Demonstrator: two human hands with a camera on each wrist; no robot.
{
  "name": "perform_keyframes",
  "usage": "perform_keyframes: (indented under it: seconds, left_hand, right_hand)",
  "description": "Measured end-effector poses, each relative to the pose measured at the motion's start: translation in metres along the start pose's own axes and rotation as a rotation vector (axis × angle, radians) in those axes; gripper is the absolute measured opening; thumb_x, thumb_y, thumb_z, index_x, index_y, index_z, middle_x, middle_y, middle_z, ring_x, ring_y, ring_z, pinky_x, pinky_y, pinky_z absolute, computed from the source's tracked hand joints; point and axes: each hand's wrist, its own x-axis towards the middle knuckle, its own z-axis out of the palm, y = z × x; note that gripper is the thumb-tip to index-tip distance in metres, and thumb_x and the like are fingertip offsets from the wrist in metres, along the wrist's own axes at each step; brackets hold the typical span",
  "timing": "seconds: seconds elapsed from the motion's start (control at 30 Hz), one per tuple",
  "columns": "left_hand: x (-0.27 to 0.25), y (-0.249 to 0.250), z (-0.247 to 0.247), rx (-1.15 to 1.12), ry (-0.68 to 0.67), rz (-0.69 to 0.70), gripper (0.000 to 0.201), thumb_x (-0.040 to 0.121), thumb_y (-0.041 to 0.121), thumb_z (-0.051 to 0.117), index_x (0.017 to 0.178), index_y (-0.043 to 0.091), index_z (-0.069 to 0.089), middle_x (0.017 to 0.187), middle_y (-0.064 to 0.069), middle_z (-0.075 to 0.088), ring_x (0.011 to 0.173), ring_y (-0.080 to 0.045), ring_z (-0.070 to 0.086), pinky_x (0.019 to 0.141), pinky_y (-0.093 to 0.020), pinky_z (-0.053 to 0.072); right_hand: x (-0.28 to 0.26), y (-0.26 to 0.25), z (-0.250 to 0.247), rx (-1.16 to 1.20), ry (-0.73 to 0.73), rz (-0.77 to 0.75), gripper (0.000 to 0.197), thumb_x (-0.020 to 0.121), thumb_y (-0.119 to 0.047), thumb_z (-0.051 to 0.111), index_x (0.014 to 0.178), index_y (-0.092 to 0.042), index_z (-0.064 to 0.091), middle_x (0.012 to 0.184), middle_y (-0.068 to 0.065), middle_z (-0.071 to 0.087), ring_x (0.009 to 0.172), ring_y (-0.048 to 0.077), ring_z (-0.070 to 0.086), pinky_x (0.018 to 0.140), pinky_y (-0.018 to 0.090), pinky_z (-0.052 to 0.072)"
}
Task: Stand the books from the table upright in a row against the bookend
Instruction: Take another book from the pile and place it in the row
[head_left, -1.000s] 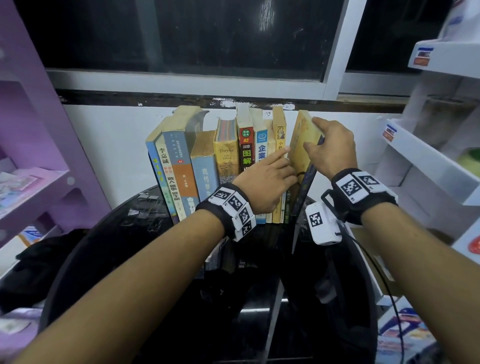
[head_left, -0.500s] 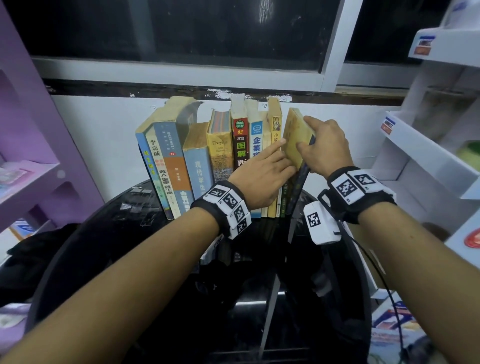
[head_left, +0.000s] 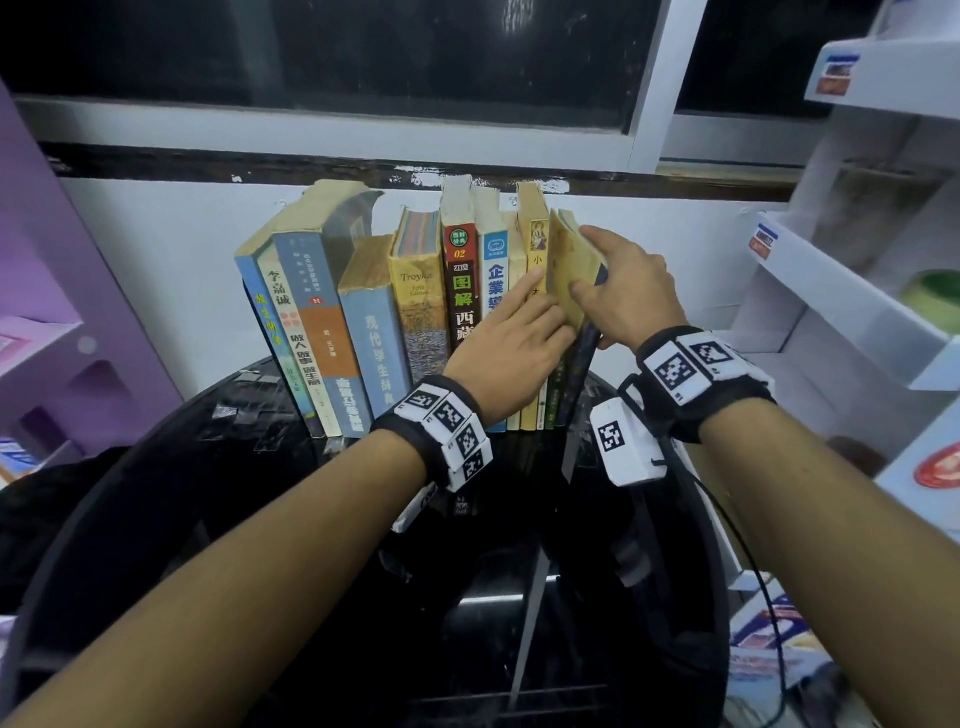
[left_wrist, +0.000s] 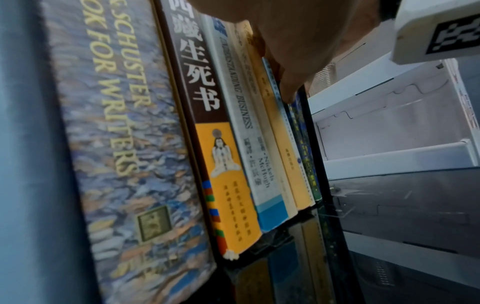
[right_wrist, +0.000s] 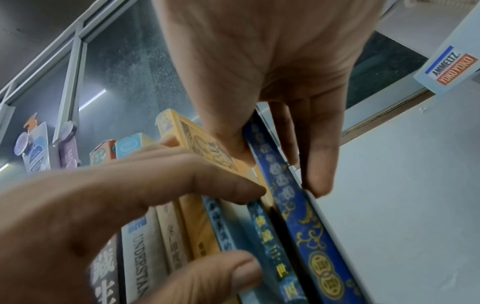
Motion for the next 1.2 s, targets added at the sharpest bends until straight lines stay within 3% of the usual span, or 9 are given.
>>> perform_keyframes:
  seconds: [0.17,0.3,0.37,0.43,0.57,0.8,0.97,1.2]
  left_hand:
    - [0.003,0.000,0.005,-0.028,0.032,-0.009,0.020,0.080,0.017,0.067,0.098,0.010,0.067,0.089,-0.005,0.063,0.100,-0.028,0.059,0.117,-0.048,0.016]
    - [0.003,0.000,0.005,-0.056,0.057,-0.019,0.020,0.077,0.018,0.070,0.094,0.009,0.065,0.085,-0.006,0.062,0.095,-0.029,0.059,0.117,-0.048,0.017]
    - [0.003,0.001,0.004,-0.063,0.057,-0.037,0.020,0.080,0.022,0.069,0.094,0.009,0.064,0.084,-0.006,0.061,0.094,-0.029,0.059,0.117,-0.047,0.016]
    - [0.005,0.003,0.004,-0.055,0.041,-0.055,0.021,0.081,0.025,0.067,0.094,0.009,0.064,0.083,-0.006,0.060,0.094,-0.029,0.058,0.118,-0.046,0.014]
    - [0.008,0.006,0.003,-0.043,0.024,-0.089,0.017,0.081,0.023,0.065,0.093,0.010,0.062,0.079,-0.006,0.059,0.091,-0.030,0.057,0.118,-0.047,0.013]
    - [0.010,0.009,0.001,-0.040,0.009,-0.111,0.022,0.077,0.021,0.066,0.097,0.011,0.063,0.079,-0.007,0.061,0.092,-0.031,0.058,0.118,-0.048,0.016]
    - [0.010,0.009,-0.002,-0.062,-0.004,-0.109,0.025,0.077,0.030,0.068,0.093,0.012,0.062,0.080,-0.006,0.061,0.093,-0.031,0.058,0.118,-0.048,0.020]
    - [0.011,0.010,-0.003,-0.084,-0.029,-0.115,0.032,0.078,0.035,0.066,0.097,0.009,0.063,0.083,-0.007,0.061,0.095,-0.032,0.058,0.117,-0.050,0.021]
  right_hand:
    - [0.010,-0.002,-0.001,0.007,-0.048,0.016,0.055,0.084,-0.021,0.058,0.137,-0.033,0.048,0.110,0.008,0.067,0.100,0.031,0.062,0.085,0.046,0.055]
    - [0.013,-0.003,0.000,-0.011,-0.075,0.015,0.055,0.085,-0.022,0.057,0.138,-0.035,0.048,0.119,0.006,0.065,0.113,0.029,0.055,0.091,0.038,0.050]
    - [0.012,-0.006,0.000,-0.003,-0.082,0.019,0.056,0.084,-0.022,0.056,0.138,-0.035,0.047,0.120,0.007,0.064,0.114,0.030,0.055,0.091,0.040,0.052]
    - [0.011,-0.008,-0.002,0.003,-0.098,0.021,0.054,0.084,-0.020,0.054,0.136,-0.034,0.049,0.118,0.010,0.062,0.110,0.033,0.057,0.087,0.045,0.053]
    - [0.008,-0.012,-0.005,-0.008,-0.106,0.033,0.043,0.085,-0.018,0.051,0.126,-0.029,0.055,0.111,0.015,0.057,0.088,0.041,0.064,0.079,0.049,0.056]
    - [0.010,-0.014,-0.008,-0.123,-0.172,0.069,0.031,0.088,-0.016,0.046,0.119,-0.020,0.050,0.112,0.019,0.054,0.090,0.041,0.063,0.081,0.050,0.055]
    - [0.017,-0.010,-0.012,-0.179,-0.196,0.124,0.032,0.087,-0.008,0.041,0.117,-0.017,0.047,0.115,0.020,0.053,0.091,0.041,0.063,0.082,0.050,0.055]
    - [0.016,-0.015,-0.012,-0.151,-0.198,0.135,0.039,0.089,-0.010,0.041,0.126,-0.019,0.047,0.122,0.019,0.051,0.097,0.041,0.062,0.085,0.049,0.054]
